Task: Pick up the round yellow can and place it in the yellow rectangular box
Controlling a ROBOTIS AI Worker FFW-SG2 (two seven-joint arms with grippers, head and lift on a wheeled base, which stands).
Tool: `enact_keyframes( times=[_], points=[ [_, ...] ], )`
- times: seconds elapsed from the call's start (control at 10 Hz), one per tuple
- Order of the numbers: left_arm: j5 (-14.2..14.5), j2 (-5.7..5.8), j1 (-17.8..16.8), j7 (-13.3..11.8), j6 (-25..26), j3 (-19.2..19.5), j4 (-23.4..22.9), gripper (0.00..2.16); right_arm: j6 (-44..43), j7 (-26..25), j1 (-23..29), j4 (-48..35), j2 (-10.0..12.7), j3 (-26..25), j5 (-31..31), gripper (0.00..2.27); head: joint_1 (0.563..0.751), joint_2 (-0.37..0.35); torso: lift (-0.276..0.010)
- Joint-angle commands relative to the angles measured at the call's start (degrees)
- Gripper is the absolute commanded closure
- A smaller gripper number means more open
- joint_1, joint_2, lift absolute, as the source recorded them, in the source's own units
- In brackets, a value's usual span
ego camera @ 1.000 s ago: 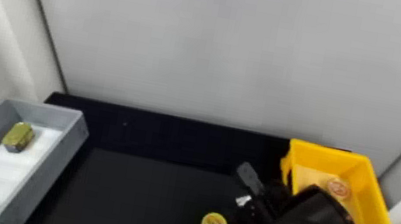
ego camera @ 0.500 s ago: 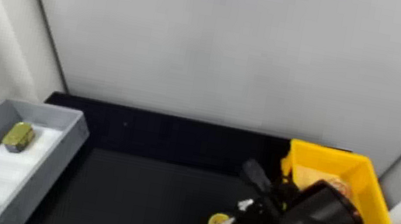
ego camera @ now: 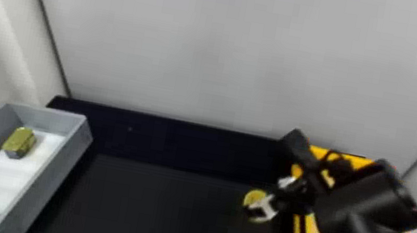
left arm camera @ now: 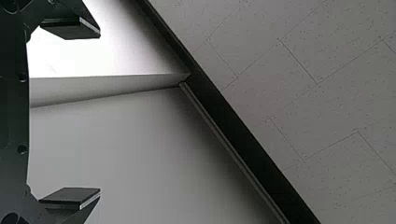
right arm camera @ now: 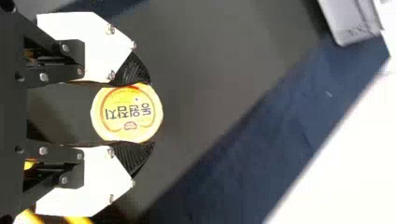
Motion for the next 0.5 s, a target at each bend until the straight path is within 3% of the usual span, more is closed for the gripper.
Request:
enact_keyframes(
  times=[0.0, 0.4],
  points=[
    [0.0, 0.31, 0.1, -0.2, 0.5, -0.1, -0.1, 0.09, 2.0, 0.5, -1.4, -4.5, 0.0, -3.7, 4.1, 0.74, 0.694, 0.059, 0.000],
    [0.0, 1.19, 0.4, -0.3, 1.3, 0.0, -0.6, 0.09, 0.9, 0.4, -0.1, -5.0, -1.2, -13.8, 8.0, 0.74, 0.694, 0.059, 0.000]
  ],
)
